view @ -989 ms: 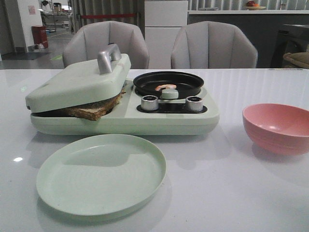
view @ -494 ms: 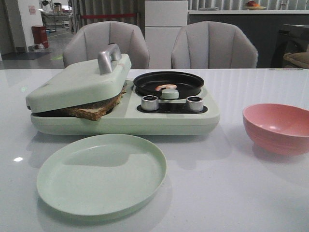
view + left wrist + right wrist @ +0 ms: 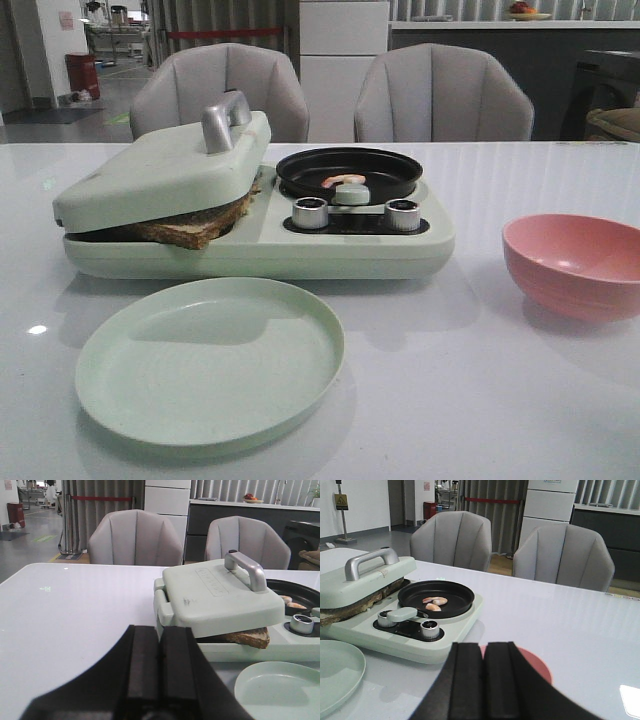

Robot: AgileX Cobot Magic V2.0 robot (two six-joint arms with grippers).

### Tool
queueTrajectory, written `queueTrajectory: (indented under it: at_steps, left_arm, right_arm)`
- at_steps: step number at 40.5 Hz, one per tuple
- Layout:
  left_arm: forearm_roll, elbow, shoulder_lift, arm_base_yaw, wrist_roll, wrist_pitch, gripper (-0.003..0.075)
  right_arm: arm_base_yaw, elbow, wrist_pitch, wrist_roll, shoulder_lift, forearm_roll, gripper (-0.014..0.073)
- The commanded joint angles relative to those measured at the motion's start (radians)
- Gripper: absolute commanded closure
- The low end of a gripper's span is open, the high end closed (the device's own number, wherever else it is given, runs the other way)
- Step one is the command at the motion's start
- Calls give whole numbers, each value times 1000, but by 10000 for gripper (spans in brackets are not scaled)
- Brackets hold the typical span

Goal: Make breakfast with bread and shrimp

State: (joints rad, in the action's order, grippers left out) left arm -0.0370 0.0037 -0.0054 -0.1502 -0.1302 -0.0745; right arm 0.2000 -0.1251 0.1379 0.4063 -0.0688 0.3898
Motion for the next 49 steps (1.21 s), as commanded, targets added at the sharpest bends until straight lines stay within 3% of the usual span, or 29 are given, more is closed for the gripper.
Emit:
queueTrajectory:
  at_steps: [1, 28, 33, 38, 49]
  left_arm:
    - [-1, 31, -23, 1, -12, 95, 680]
    - [-1, 31, -23, 1, -12, 95, 680]
    - [-1, 31, -23, 1, -12, 95, 680]
    - [-1, 31, -23, 1, -12, 95, 680]
    - [-1, 31, -23, 1, -12, 95, 680]
  right_arm:
    - [0, -27, -91, 7, -8, 10, 628]
    - [0, -22, -131, 7, -8, 9, 628]
    - [-20, 2, -156, 2, -7, -91, 628]
    - [-79, 30, -161, -73, 13, -197, 628]
    - [-142, 151, -199, -389, 99, -400, 628]
